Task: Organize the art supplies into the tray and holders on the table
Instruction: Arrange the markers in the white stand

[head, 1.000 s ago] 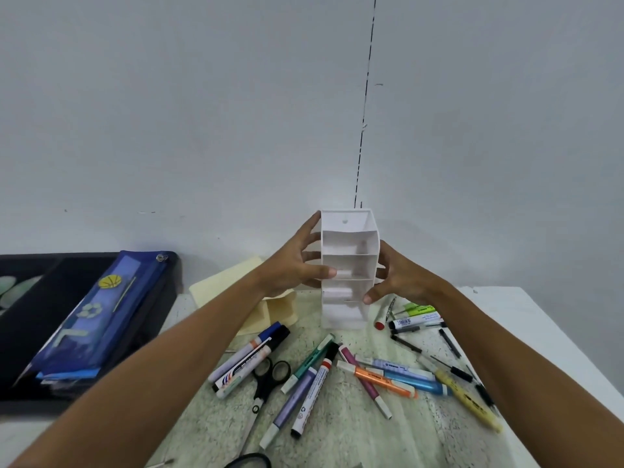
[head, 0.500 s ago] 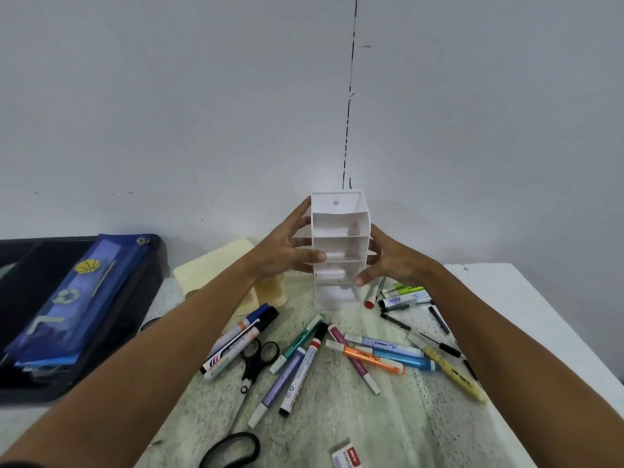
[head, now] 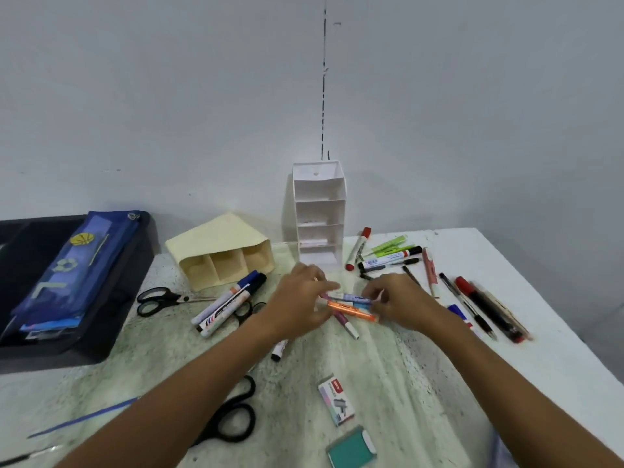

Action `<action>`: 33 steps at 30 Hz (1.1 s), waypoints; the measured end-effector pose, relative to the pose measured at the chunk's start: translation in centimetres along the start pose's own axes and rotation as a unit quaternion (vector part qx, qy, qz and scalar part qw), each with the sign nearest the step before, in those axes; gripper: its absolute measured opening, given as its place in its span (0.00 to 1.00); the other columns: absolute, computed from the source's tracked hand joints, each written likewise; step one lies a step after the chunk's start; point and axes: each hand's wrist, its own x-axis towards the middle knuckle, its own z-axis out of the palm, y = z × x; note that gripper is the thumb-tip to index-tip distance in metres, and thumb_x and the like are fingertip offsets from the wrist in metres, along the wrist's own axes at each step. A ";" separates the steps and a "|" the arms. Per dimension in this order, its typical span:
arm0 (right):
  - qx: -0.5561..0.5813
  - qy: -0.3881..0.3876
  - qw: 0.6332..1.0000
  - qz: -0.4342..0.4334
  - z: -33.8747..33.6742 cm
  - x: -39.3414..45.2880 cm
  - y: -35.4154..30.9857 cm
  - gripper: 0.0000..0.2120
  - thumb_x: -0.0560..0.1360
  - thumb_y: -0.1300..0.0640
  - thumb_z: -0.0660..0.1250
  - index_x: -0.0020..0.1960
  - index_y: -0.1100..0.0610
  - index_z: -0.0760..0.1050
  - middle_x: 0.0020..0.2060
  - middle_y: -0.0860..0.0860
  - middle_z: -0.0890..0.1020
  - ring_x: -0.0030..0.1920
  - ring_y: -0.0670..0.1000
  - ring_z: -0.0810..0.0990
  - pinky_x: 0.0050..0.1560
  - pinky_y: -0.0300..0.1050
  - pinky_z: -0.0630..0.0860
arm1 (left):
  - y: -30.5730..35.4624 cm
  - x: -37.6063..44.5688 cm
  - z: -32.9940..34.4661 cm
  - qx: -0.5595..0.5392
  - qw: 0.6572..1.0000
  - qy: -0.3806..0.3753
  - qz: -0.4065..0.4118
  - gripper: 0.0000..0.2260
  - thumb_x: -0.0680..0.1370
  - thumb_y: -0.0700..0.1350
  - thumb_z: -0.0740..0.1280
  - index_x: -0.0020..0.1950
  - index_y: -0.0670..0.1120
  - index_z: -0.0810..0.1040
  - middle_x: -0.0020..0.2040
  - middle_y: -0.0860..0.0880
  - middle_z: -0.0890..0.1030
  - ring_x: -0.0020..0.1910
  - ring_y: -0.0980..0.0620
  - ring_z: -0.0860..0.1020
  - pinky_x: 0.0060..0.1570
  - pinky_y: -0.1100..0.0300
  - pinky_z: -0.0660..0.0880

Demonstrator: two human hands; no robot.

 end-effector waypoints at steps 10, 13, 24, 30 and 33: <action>-0.122 0.045 0.991 0.034 0.8 -2.9 1.7 0.10 0.73 0.59 0.71 0.55 0.51 0.80 0.45 0.46 0.76 0.44 0.46 0.73 0.39 0.35 0.66 | -0.2 0.4 0.9 0.019 0.998 -0.051 -0.018 0.11 0.78 0.47 0.67 0.60 0.51 0.82 0.47 0.52 0.80 0.47 0.53 0.73 0.48 0.57 0.70; -0.120 0.052 0.990 0.044 1.2 -2.7 1.6 0.10 0.75 0.59 0.69 0.56 0.53 0.79 0.44 0.46 0.74 0.44 0.46 0.72 0.38 0.35 0.65 | -0.5 -0.3 -0.1 -0.127 0.988 -0.029 -0.087 0.07 0.73 0.43 0.74 0.51 0.48 0.84 0.41 0.52 0.82 0.40 0.55 0.78 0.43 0.58 0.77; 0.121 0.080 0.985 0.094 0.2 -3.1 -0.9 0.03 0.79 0.58 0.65 0.50 0.50 0.76 0.43 0.46 0.78 0.42 0.48 0.77 0.40 0.41 0.73 | -0.9 -1.5 -0.3 -0.615 0.752 -0.006 -0.237 0.07 0.77 0.31 0.65 0.53 0.39 0.77 0.35 0.47 0.78 0.33 0.51 0.78 0.34 0.56 0.78; 0.229 0.090 0.966 0.083 -1.9 -3.4 -2.9 0.10 0.80 0.62 0.63 0.50 0.52 0.81 0.43 0.41 0.80 0.43 0.38 0.76 0.41 0.34 0.67 | -1.6 -0.6 -0.5 -0.660 0.701 0.037 -0.268 0.03 0.81 0.39 0.63 0.52 0.41 0.76 0.38 0.44 0.76 0.31 0.54 0.71 0.27 0.63 0.66; 0.329 0.076 0.939 0.063 -2.4 -3.1 -3.5 0.07 0.77 0.65 0.67 0.52 0.57 0.81 0.31 0.37 0.79 0.31 0.37 0.75 0.34 0.31 0.69 | -1.0 -0.4 -0.6 -0.659 0.706 -0.015 -0.258 0.06 0.79 0.41 0.65 0.54 0.40 0.76 0.43 0.42 0.80 0.36 0.52 0.75 0.32 0.60 0.68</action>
